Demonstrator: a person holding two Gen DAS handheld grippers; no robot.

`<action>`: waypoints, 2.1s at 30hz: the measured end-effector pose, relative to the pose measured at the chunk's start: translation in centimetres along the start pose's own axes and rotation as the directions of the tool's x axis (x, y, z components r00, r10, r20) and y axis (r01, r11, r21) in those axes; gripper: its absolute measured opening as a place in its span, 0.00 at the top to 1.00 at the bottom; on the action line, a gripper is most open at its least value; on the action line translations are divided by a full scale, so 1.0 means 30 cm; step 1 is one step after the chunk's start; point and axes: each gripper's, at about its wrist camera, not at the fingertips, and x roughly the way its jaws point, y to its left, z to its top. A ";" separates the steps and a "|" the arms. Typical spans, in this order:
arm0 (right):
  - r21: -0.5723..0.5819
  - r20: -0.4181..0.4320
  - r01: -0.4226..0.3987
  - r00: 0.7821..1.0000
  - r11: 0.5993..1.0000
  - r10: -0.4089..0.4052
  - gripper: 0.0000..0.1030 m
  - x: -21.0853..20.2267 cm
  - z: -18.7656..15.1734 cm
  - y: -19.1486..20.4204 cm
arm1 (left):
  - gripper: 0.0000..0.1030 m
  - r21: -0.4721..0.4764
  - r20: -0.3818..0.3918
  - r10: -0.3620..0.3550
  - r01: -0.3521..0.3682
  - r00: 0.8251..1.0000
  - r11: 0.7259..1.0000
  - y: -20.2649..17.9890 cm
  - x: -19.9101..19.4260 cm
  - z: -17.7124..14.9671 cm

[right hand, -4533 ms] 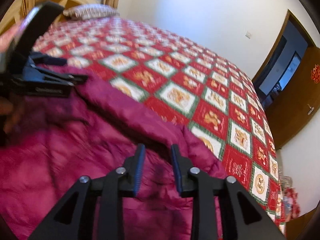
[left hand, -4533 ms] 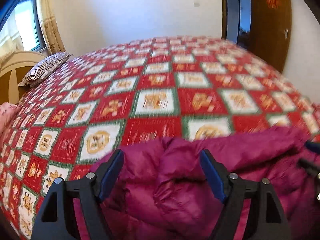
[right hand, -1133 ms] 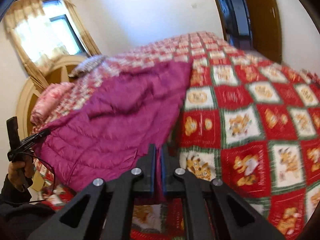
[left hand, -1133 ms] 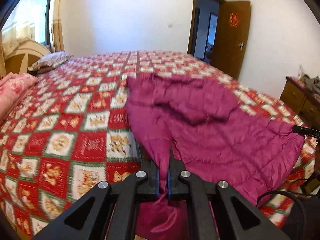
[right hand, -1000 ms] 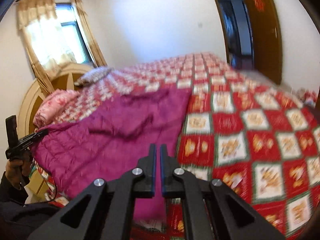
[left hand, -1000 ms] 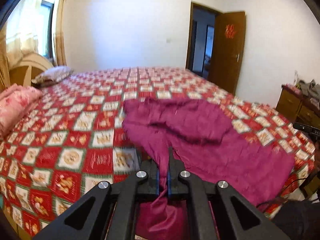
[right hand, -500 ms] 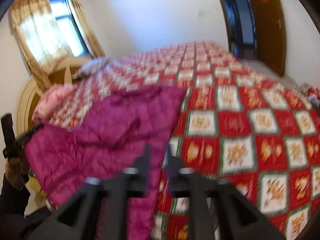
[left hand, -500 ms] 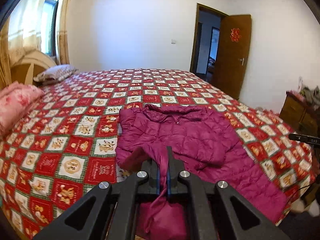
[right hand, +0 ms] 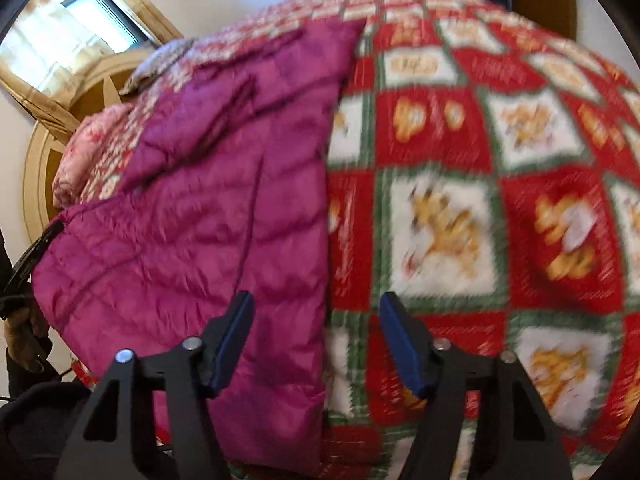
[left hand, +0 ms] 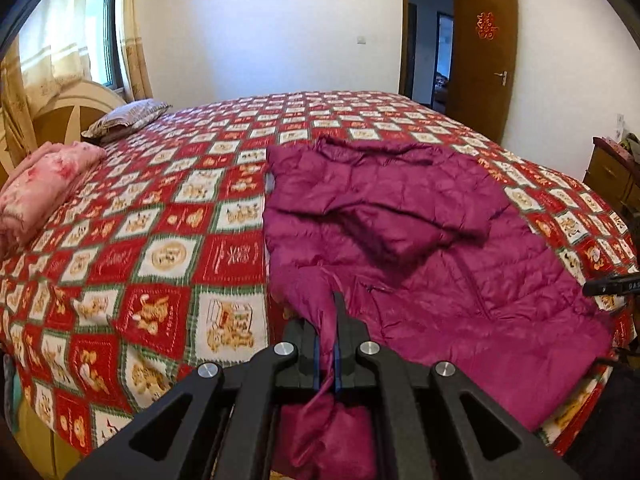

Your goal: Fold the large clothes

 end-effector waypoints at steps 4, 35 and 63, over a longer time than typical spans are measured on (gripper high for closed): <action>-0.063 -0.032 -0.007 0.999 0.998 0.005 0.91 0.026 -0.022 0.044 | 0.97 0.022 -0.022 0.014 -0.013 1.000 1.000 -0.015 0.038 -0.029; 0.048 0.429 0.066 0.900 0.997 -0.081 0.94 0.011 0.948 -0.007 | 0.91 -0.278 0.025 0.072 -0.062 0.997 0.959 0.278 0.720 0.759; -0.159 0.508 0.218 0.854 0.963 -0.110 0.29 0.143 0.993 0.212 | 0.28 -0.448 0.171 0.145 -0.055 0.975 0.892 0.323 0.702 0.902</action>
